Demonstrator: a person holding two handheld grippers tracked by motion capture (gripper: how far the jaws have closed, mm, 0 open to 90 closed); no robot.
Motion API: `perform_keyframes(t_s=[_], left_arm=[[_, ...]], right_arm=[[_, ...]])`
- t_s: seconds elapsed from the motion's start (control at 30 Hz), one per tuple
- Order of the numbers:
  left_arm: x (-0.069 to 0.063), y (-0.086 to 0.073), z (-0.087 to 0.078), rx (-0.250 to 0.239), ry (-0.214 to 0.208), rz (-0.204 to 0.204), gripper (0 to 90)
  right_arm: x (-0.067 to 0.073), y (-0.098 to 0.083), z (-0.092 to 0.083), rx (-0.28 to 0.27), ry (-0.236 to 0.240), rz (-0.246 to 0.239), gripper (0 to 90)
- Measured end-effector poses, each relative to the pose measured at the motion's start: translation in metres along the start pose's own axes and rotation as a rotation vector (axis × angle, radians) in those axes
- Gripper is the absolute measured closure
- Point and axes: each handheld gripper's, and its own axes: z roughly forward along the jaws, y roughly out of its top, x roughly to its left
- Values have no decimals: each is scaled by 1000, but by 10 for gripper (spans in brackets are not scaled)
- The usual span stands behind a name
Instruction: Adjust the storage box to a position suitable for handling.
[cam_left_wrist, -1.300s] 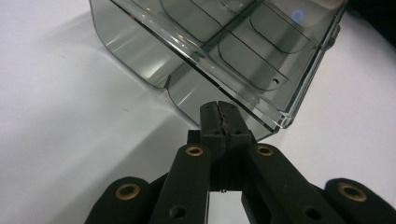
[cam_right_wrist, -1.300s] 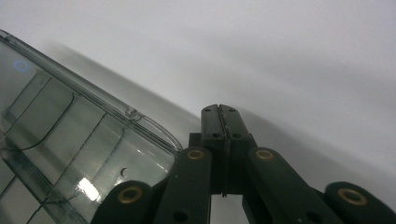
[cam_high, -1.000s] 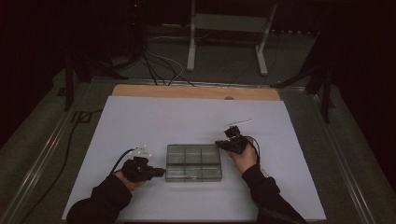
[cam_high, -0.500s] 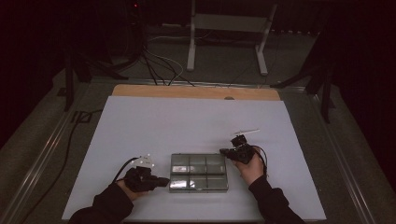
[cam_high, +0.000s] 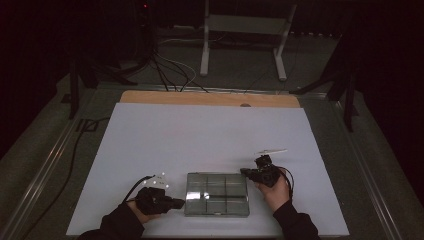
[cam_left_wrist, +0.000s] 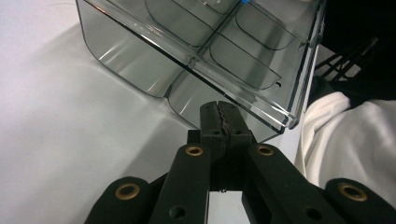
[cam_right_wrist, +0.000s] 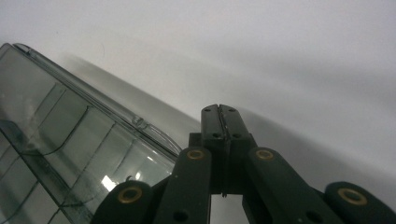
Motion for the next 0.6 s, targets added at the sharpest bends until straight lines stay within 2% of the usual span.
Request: perform_keyframes(t_s=[0.37, 0.6], left_arm=[[-5, -2, 1, 5, -29, 2, 900], [-2, -3, 1, 1, -21, 3, 900]], right_arm=[[1, -5, -3, -2, 4, -1, 900], [1, -5, -4, -12, 4, -12, 900]])
